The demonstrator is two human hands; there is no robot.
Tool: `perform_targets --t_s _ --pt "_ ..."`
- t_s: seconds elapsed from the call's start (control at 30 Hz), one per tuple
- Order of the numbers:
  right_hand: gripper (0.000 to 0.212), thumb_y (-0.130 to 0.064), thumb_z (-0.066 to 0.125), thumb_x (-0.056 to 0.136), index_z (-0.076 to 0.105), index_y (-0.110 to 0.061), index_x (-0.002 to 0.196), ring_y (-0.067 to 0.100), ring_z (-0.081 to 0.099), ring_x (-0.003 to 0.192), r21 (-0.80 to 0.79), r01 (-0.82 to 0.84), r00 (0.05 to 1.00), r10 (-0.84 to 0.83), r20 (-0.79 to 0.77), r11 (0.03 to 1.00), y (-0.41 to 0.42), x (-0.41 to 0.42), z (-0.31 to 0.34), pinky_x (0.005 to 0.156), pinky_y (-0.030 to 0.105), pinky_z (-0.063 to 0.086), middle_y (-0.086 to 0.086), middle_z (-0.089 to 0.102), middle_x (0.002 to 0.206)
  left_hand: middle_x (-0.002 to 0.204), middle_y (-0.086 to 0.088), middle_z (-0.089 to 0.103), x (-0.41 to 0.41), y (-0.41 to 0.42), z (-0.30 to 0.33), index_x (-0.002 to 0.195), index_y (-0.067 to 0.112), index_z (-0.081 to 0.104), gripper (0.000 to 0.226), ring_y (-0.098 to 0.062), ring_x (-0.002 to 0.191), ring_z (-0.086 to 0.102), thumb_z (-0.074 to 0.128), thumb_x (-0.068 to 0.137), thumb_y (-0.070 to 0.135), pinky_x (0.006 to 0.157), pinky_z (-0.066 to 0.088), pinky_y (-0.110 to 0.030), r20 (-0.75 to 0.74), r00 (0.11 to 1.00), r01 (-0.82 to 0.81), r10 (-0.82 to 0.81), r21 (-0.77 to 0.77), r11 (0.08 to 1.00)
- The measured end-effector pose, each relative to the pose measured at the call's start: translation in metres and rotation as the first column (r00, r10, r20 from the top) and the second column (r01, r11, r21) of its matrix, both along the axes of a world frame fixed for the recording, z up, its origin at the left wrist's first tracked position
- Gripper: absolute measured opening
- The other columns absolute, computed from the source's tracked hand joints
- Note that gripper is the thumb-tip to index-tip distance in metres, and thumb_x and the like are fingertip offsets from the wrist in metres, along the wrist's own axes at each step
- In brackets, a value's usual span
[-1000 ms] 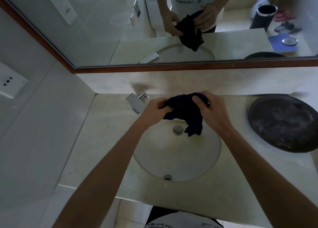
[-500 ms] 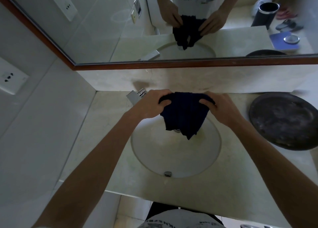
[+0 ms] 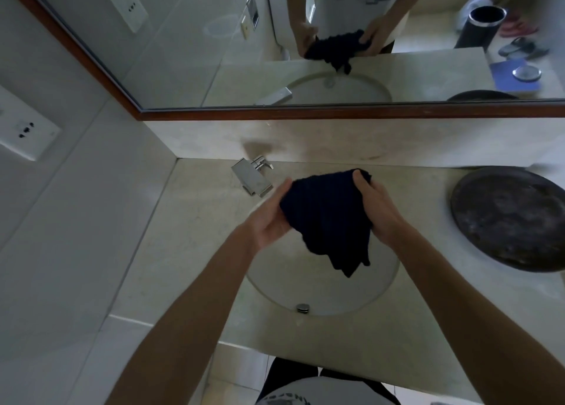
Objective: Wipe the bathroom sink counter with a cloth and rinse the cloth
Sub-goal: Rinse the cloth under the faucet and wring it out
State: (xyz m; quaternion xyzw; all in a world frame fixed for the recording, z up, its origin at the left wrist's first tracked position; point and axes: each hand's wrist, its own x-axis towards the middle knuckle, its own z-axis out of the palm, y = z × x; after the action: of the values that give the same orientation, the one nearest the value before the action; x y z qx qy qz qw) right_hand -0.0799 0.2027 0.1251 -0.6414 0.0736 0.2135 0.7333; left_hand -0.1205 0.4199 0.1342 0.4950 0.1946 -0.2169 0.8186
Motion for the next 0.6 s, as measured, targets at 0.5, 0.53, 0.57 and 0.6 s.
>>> perform_targets --t_s 0.5,0.53,0.57,0.6 --pt "0.036 -0.040 0.070 0.092 0.065 -0.022 0.123 0.006 0.070 0.097 -0.272 -0.259 0.922 0.321 0.218 0.927 0.071 -0.021 -0.009 0.082 0.030 0.060 -0.009 0.072 0.112 0.109 0.008 0.072 -0.034 0.094 -0.018 0.121 0.019 0.066 0.023 0.001 0.099 0.068 0.062 0.100 0.028 0.084 0.054 -0.019 0.326 0.940 -0.183 -0.099 0.728 0.661" --pt "0.037 -0.041 0.071 0.091 0.064 -0.023 0.123 0.004 0.069 0.097 -0.293 -0.255 0.917 0.326 0.228 0.921 0.088 -0.020 -0.014 0.082 0.029 0.060 -0.011 0.071 0.111 0.108 0.011 0.070 -0.036 0.110 -0.016 0.119 0.021 0.066 0.020 0.005 0.096 0.067 0.061 0.100 0.027 0.082 0.053 -0.016 0.326 0.941 -0.189 -0.089 0.726 0.661" --pt "0.038 -0.043 0.071 0.090 0.064 -0.024 0.122 0.001 0.068 0.096 -0.314 -0.244 0.914 0.326 0.240 0.917 0.108 -0.020 -0.018 0.080 0.024 0.058 -0.012 0.070 0.110 0.107 0.013 0.070 -0.038 0.126 -0.015 0.117 0.023 0.066 0.018 0.007 0.095 0.066 0.061 0.100 0.026 0.081 0.052 -0.014 0.325 0.942 -0.195 -0.078 0.724 0.661" --pt "0.038 -0.044 0.071 0.090 0.063 -0.024 0.120 -0.003 0.065 0.094 -0.338 -0.227 0.913 0.321 0.253 0.913 0.128 -0.020 -0.022 0.077 0.017 0.054 -0.014 0.069 0.109 0.107 0.013 0.070 -0.040 0.143 -0.015 0.114 0.026 0.066 0.015 0.007 0.095 0.066 0.060 0.100 0.026 0.082 0.052 -0.014 0.323 0.944 -0.203 -0.061 0.721 0.662"
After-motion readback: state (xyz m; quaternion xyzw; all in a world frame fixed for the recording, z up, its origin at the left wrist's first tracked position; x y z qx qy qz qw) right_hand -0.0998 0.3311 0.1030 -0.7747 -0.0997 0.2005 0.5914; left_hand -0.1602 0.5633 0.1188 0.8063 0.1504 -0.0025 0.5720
